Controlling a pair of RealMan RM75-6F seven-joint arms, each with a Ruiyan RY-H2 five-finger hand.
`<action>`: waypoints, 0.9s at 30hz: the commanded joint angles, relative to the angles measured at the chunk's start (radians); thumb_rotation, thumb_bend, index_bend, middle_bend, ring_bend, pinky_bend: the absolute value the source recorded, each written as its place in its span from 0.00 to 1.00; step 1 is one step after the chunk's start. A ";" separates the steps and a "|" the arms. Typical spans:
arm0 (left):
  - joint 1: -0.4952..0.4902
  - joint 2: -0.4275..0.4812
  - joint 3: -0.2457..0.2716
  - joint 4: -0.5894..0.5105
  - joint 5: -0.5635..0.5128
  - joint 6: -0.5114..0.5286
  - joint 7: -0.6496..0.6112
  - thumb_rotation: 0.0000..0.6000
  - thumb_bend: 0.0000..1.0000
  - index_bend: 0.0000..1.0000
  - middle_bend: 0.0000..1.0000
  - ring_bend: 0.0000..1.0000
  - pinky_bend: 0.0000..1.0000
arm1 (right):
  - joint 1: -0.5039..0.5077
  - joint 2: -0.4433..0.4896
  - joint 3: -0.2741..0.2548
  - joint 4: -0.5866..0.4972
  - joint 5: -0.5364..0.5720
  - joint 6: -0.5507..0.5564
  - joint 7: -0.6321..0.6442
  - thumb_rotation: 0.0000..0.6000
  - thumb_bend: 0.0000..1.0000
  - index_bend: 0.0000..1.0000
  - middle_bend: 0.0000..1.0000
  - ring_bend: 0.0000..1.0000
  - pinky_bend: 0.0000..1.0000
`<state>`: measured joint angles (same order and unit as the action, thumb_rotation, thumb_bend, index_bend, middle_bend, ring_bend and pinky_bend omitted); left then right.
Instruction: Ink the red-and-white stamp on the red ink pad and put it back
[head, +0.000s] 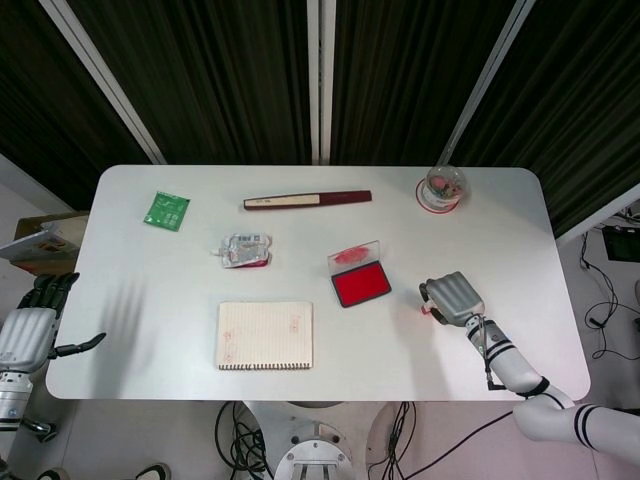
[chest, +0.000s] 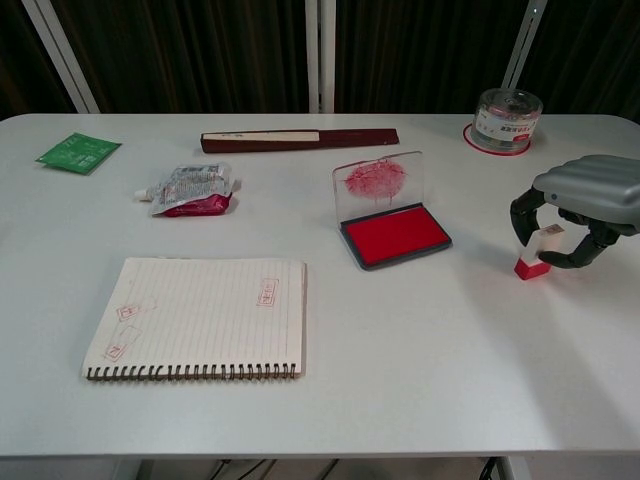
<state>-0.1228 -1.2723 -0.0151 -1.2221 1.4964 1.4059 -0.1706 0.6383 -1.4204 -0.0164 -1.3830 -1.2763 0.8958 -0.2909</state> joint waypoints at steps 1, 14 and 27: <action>-0.001 0.001 0.000 -0.001 0.000 -0.002 0.000 0.44 0.08 0.00 0.08 0.08 0.19 | -0.001 0.001 0.001 0.000 -0.001 -0.002 -0.002 1.00 0.30 0.49 0.44 0.92 1.00; -0.001 0.003 0.001 -0.005 -0.001 -0.003 0.000 0.44 0.08 0.00 0.08 0.08 0.19 | -0.009 0.011 0.013 -0.014 -0.015 -0.002 -0.007 1.00 0.29 0.45 0.39 0.92 1.00; -0.001 0.010 0.004 -0.012 -0.001 -0.009 -0.001 0.44 0.09 0.00 0.07 0.08 0.19 | -0.012 0.110 -0.002 -0.122 -0.011 -0.026 -0.057 1.00 0.10 0.00 0.06 0.88 1.00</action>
<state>-0.1243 -1.2618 -0.0111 -1.2345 1.4955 1.3970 -0.1721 0.6295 -1.3314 -0.0133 -1.4814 -1.2914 0.8701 -0.3330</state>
